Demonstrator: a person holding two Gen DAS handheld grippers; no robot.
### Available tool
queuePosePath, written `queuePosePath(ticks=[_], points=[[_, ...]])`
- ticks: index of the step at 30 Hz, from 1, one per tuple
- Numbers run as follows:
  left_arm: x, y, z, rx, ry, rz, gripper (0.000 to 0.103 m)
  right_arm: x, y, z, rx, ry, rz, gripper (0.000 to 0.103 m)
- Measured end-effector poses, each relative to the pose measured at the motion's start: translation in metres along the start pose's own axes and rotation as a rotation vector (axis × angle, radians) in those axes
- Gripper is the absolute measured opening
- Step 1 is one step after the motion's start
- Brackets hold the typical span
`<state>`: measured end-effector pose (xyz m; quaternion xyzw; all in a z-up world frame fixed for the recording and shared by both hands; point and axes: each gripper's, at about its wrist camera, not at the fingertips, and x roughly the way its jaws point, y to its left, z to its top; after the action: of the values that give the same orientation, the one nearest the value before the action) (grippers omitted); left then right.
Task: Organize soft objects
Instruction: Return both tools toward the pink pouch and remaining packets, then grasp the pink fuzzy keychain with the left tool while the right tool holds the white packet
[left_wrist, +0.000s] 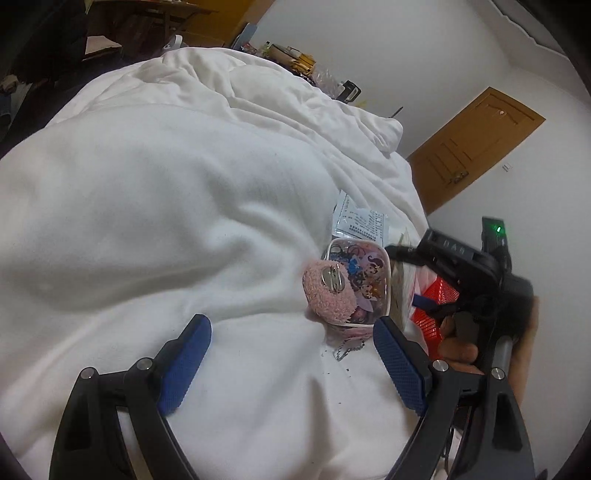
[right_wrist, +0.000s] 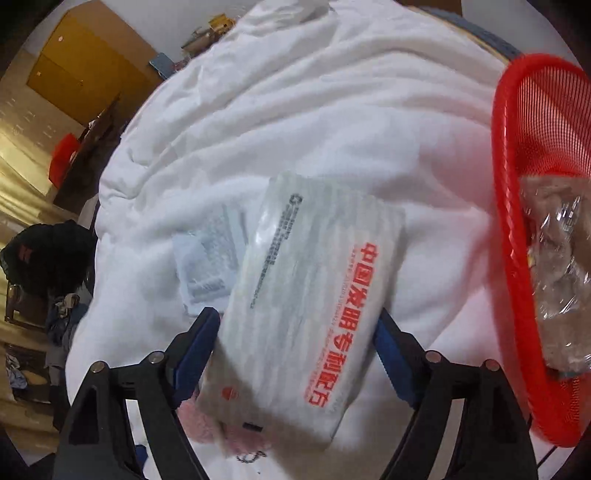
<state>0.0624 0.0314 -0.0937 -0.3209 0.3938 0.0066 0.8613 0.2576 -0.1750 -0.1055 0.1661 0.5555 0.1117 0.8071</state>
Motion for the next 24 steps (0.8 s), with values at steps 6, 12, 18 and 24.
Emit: queuePosePath(ticks=[6, 12, 18, 24], points=[[0.003, -0.004, -0.001, 0.018, 0.008, 0.029, 0.092, -0.011, -0.011, -0.007, -0.004, -0.027, 0.042, 0.062], [0.009, -0.014, 0.005, 0.038, 0.043, 0.065, 0.092, -0.047, -0.014, -0.024, -0.105, -0.039, 0.109, 0.049], [0.016, -0.05, 0.017, 0.137, 0.068, 0.092, 0.092, -0.09, -0.022, -0.055, -0.258, -0.102, 0.124, 0.047], [0.054, -0.069, 0.031, 0.177, 0.142, 0.17, 0.069, -0.102, -0.05, -0.094, -0.294, -0.14, 0.219, 0.047]])
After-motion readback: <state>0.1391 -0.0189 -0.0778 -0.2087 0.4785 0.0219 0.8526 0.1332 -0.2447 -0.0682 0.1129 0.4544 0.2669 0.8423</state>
